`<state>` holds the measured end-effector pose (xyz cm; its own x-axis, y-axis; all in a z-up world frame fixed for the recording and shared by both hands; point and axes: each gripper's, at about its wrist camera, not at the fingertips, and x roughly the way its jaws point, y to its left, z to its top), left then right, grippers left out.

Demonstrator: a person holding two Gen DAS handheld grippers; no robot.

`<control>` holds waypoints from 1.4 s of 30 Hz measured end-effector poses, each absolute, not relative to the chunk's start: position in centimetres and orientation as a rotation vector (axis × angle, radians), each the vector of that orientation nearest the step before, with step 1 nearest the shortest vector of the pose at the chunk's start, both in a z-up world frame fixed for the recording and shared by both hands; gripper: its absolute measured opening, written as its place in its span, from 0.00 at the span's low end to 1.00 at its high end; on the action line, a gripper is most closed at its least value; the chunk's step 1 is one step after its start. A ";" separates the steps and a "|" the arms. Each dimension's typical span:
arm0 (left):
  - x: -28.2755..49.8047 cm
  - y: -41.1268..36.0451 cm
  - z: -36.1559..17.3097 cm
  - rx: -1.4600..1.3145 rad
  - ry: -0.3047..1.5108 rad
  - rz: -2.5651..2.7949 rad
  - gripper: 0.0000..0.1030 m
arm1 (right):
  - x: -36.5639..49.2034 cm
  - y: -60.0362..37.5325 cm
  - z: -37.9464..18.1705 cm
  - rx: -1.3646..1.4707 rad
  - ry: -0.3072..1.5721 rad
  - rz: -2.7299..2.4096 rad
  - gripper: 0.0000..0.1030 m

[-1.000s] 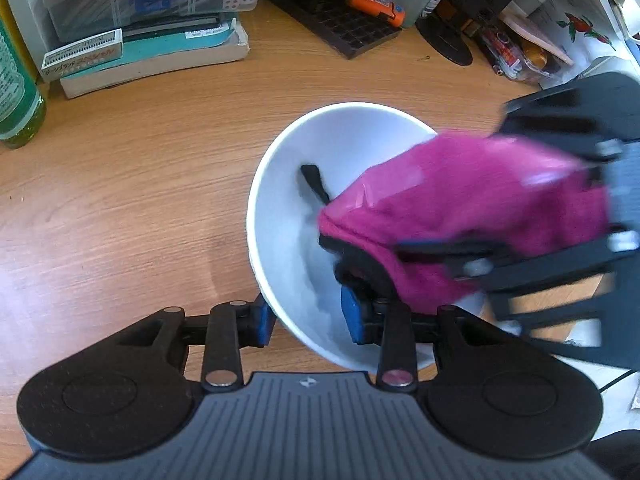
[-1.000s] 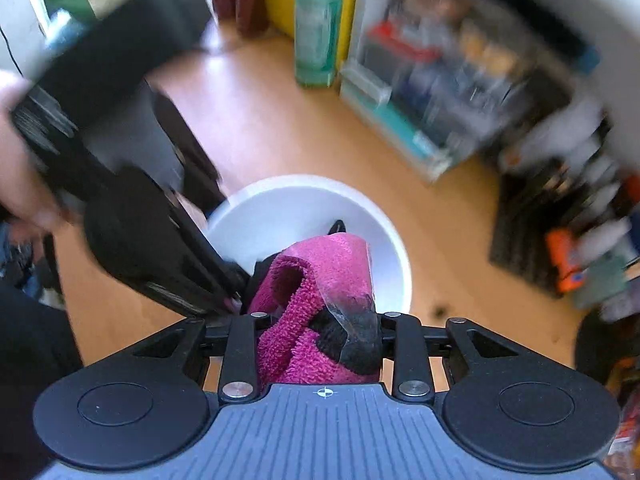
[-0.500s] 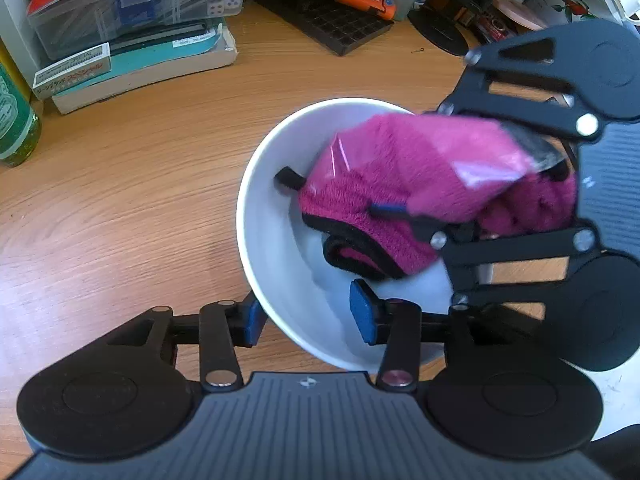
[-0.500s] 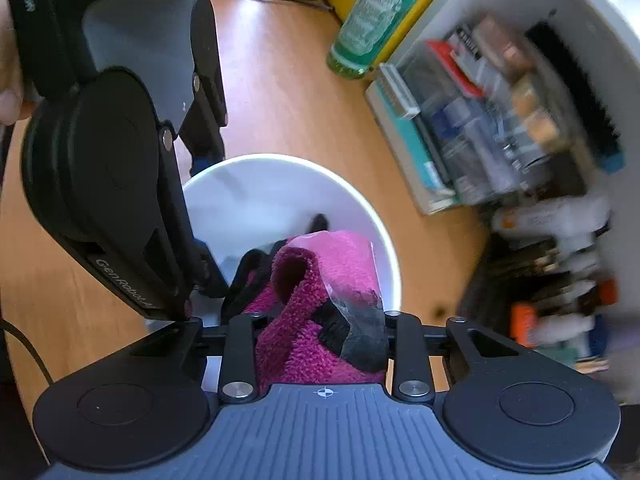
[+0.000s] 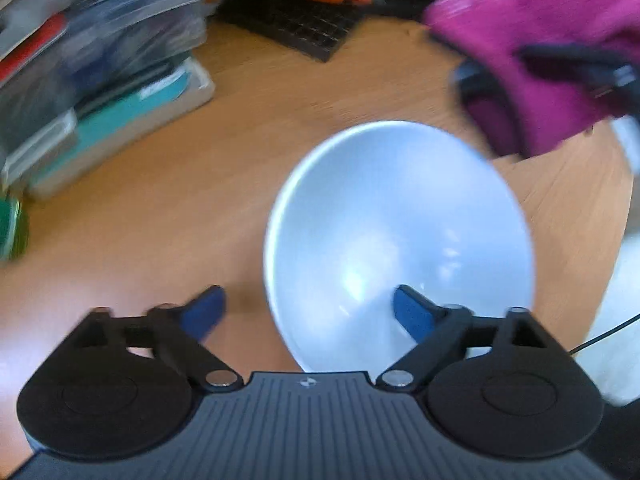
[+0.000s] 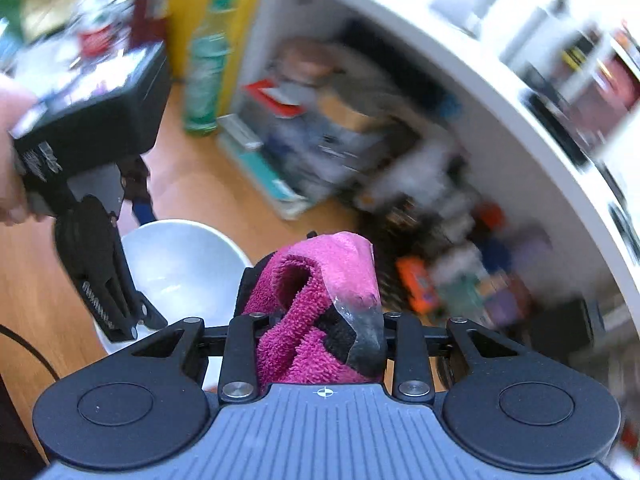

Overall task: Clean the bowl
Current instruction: 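Tilt the bowl up with the left tool while the right tool moves the mitt to its outside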

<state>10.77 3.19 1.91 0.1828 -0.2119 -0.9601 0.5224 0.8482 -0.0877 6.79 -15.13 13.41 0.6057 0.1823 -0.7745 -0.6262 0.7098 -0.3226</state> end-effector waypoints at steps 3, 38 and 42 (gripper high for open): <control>12.4 4.7 2.2 0.214 1.240 -0.479 0.94 | 5.9 -16.9 13.4 -0.596 0.809 0.478 0.31; 4.0 -2.5 4.3 0.918 1.019 -0.862 0.29 | -0.1 -23.3 8.9 -0.089 0.861 0.386 0.33; 9.2 0.7 5.9 0.259 1.220 -0.768 0.33 | 0.6 -25.3 7.5 0.190 0.894 0.410 0.33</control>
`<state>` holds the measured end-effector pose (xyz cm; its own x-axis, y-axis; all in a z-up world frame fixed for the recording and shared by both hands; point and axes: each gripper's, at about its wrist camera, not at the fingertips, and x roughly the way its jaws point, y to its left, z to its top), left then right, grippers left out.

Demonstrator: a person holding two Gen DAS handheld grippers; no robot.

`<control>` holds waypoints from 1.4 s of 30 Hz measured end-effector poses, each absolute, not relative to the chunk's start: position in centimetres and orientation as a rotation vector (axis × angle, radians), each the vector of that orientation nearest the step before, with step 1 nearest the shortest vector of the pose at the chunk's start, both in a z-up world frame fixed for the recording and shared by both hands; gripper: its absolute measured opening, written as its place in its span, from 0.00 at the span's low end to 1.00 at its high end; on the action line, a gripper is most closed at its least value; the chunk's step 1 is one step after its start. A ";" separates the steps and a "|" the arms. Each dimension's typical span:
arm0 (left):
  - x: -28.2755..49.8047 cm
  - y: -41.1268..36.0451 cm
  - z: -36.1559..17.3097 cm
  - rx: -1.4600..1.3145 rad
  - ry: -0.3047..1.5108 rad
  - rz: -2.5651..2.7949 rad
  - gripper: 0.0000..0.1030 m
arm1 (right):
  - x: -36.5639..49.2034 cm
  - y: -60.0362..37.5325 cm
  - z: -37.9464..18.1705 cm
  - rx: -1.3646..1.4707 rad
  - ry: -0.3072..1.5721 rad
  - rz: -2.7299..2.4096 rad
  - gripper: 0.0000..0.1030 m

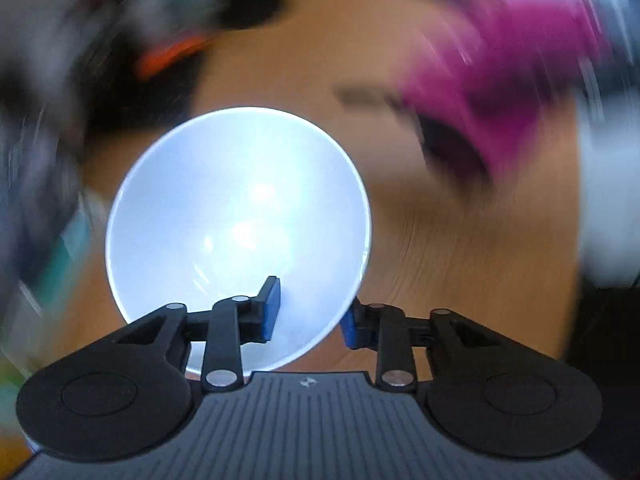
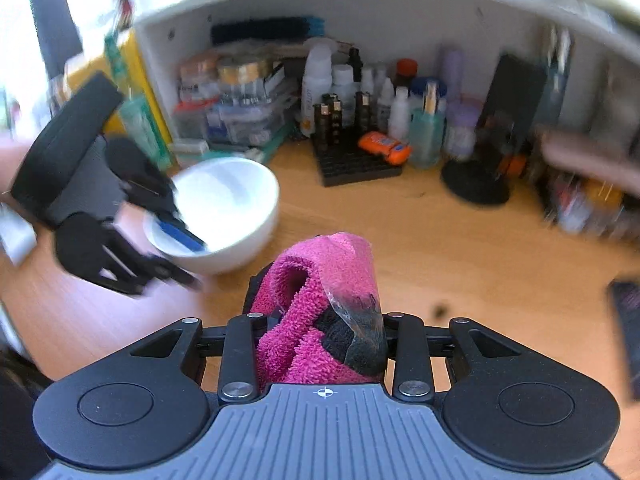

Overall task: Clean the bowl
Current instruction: 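Tilt the bowl up with the left tool while the right tool moves the mitt to its outside, then hold the tilted bowl with the left tool while the right tool wipes its outer wall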

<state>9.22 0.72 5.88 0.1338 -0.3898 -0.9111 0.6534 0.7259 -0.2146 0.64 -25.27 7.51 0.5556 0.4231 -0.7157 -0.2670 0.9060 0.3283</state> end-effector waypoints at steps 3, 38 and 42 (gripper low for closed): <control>11.6 3.9 6.0 -0.123 1.274 -0.705 0.34 | 1.7 -26.7 5.9 0.416 0.898 0.418 0.33; 12.0 11.6 3.6 -0.245 1.362 -0.694 0.69 | 11.7 -19.4 3.3 0.504 0.985 0.577 0.34; 12.1 11.6 3.6 -0.239 1.366 -0.708 0.70 | 11.9 -21.2 5.7 0.765 0.895 0.697 0.34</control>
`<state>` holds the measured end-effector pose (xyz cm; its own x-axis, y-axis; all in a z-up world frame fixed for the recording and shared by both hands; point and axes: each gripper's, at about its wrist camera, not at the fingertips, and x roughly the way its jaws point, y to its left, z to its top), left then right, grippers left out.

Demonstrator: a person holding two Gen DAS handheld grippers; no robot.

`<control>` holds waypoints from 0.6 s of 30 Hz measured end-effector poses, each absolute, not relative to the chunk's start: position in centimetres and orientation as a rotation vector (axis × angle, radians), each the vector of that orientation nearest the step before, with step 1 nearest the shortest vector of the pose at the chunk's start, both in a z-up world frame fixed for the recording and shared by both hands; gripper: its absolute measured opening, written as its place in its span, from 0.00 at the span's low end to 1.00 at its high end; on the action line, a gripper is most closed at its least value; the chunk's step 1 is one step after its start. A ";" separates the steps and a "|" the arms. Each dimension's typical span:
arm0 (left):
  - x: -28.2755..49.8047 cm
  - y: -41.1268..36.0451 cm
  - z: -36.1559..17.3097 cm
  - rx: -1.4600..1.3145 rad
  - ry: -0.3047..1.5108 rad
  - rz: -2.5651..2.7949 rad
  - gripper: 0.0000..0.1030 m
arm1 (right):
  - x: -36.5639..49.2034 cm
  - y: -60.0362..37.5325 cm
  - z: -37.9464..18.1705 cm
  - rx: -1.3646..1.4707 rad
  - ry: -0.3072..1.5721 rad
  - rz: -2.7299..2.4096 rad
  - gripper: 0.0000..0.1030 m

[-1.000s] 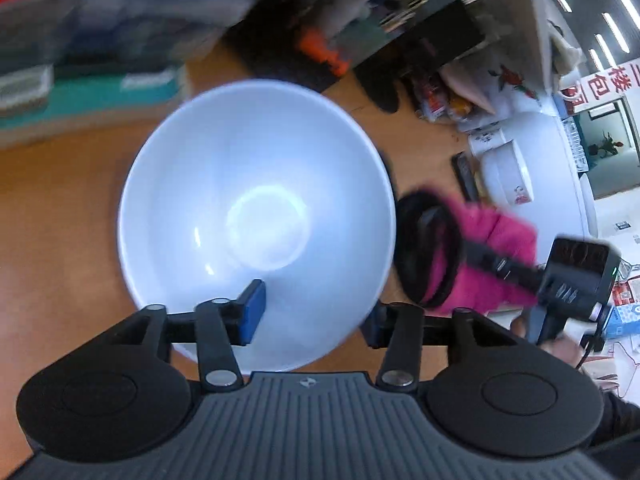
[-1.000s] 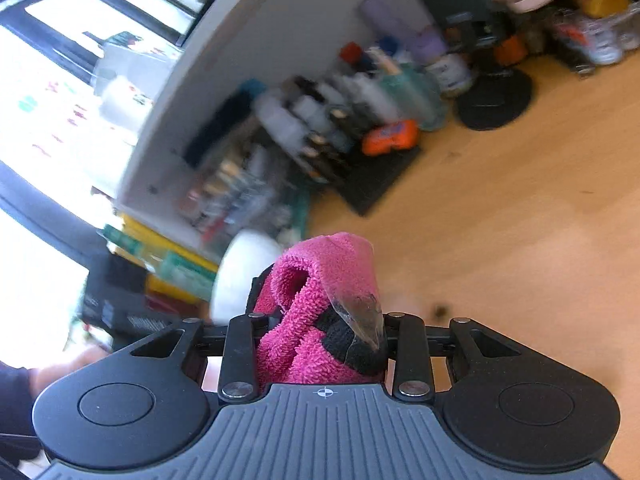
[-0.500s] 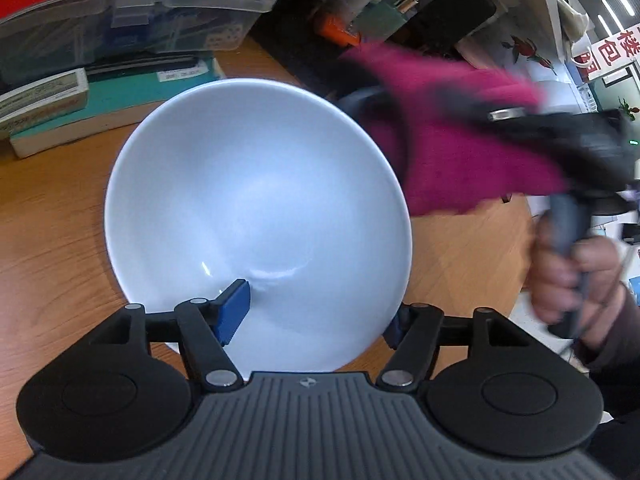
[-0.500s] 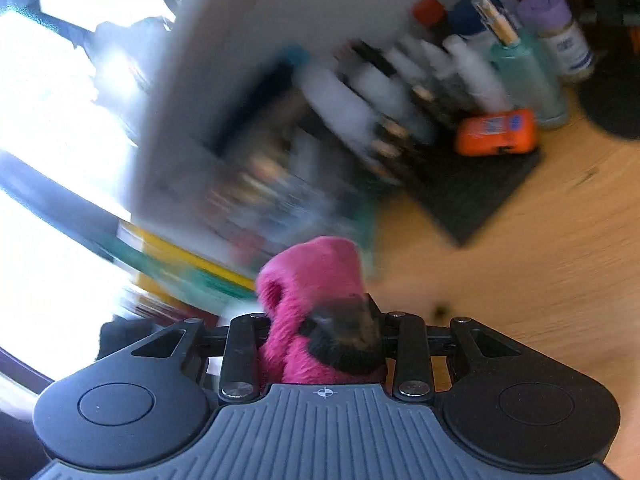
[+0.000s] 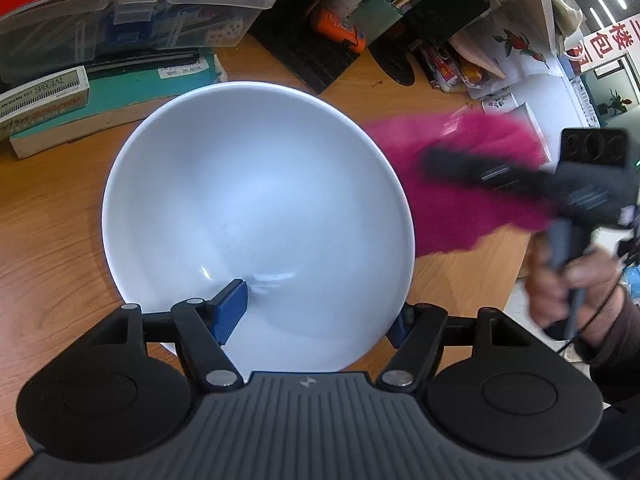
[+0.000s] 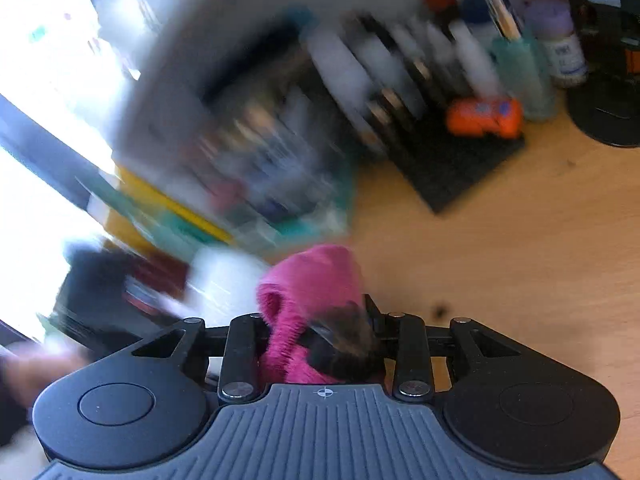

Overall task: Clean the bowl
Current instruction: 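Hold the tilted bowl with the left tool while the right tool wipes its outer wall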

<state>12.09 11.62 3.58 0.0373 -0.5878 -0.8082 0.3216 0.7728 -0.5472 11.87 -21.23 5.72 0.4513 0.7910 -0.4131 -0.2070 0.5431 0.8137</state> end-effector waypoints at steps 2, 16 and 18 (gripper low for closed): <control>12.5 11.2 3.6 -0.235 1.368 -0.718 0.71 | 12.1 -21.5 5.6 0.845 0.892 0.733 0.34; 6.5 1.7 3.9 0.800 1.103 -0.687 0.88 | 11.9 -19.2 1.3 0.490 1.048 0.559 0.36; 6.3 1.4 4.0 0.848 1.061 -0.684 0.89 | 11.7 -19.7 0.7 0.491 1.059 0.545 0.36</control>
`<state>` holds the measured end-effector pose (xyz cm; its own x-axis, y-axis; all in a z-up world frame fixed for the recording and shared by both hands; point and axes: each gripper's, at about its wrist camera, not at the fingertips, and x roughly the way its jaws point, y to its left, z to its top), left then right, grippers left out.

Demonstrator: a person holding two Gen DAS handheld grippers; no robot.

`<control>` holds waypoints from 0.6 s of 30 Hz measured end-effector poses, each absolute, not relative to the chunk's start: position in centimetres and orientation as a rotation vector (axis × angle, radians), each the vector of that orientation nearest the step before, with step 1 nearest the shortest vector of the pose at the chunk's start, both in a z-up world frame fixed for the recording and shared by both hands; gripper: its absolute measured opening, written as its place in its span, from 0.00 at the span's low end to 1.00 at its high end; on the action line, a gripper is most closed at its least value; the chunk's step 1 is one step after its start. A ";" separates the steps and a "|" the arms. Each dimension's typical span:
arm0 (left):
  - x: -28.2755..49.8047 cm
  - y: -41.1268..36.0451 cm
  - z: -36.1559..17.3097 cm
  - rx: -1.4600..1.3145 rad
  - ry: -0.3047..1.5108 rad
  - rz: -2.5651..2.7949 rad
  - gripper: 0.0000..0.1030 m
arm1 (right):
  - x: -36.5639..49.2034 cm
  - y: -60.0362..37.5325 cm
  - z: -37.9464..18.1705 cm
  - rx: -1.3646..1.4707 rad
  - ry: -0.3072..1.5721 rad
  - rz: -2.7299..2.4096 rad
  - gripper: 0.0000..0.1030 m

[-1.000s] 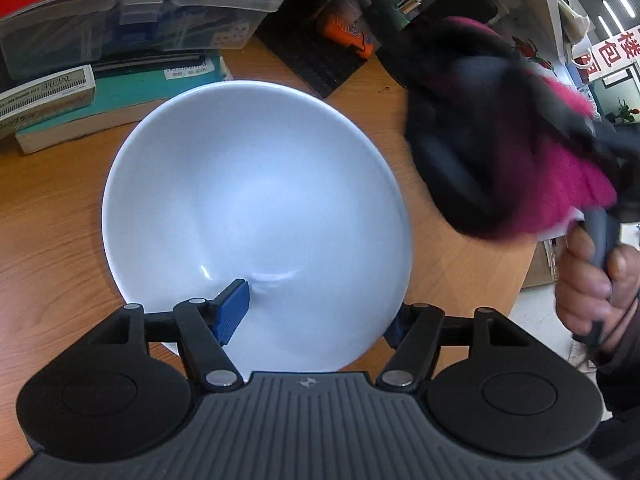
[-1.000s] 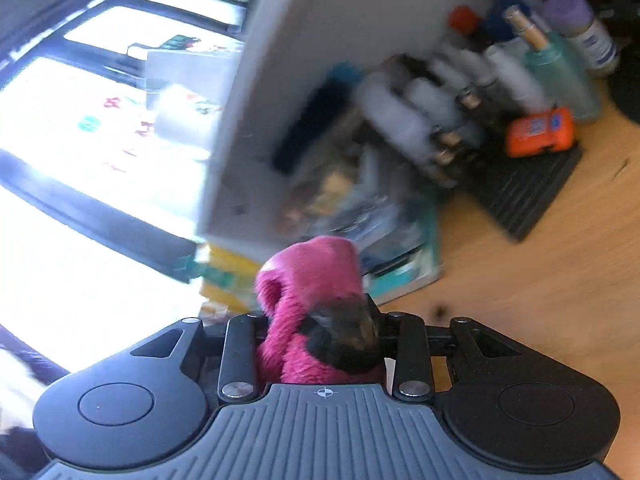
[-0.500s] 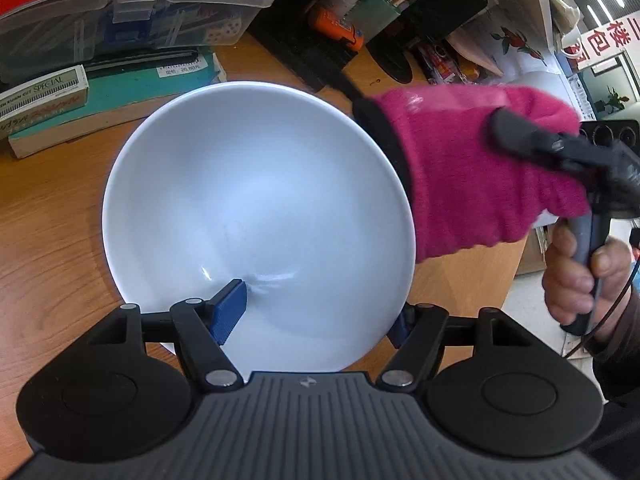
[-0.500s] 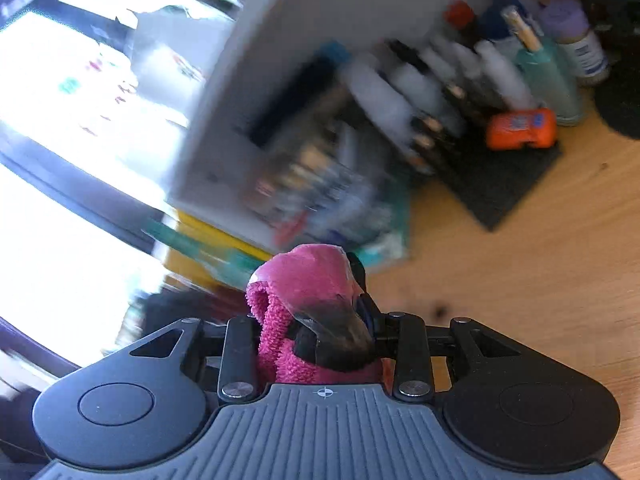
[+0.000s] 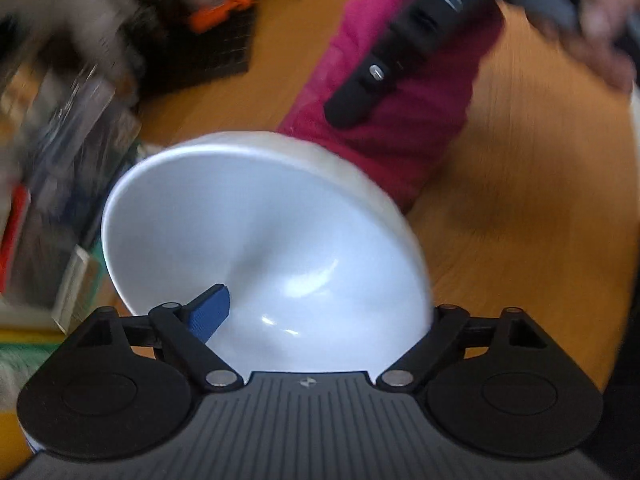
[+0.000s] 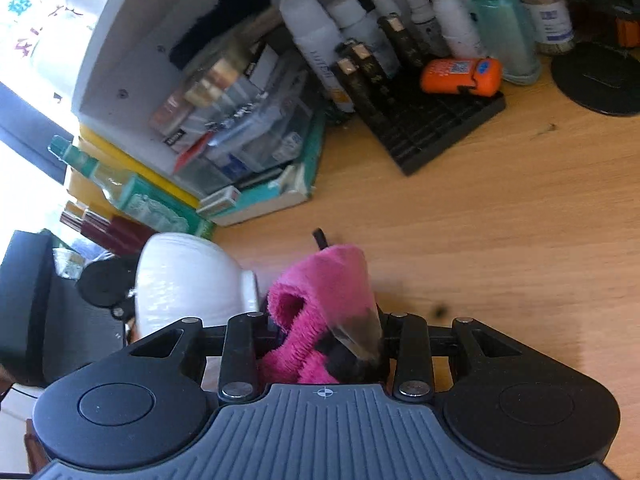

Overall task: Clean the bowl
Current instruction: 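Hold the tilted bowl with the left tool while the right tool wipes its outer wall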

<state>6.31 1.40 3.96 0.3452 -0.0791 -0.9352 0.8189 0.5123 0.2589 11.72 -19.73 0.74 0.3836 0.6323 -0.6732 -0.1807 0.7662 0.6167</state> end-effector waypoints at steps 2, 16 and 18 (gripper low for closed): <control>6.0 1.0 4.0 0.933 1.010 -0.696 0.87 | 11.4 -20.3 0.3 0.503 1.073 0.537 0.35; 9.8 2.3 4.9 0.810 1.073 -0.767 0.81 | 11.0 -20.8 0.1 0.520 1.057 0.541 0.34; 9.9 2.6 4.8 0.752 1.107 -0.779 0.58 | 10.9 -20.8 0.0 0.524 1.054 0.540 0.34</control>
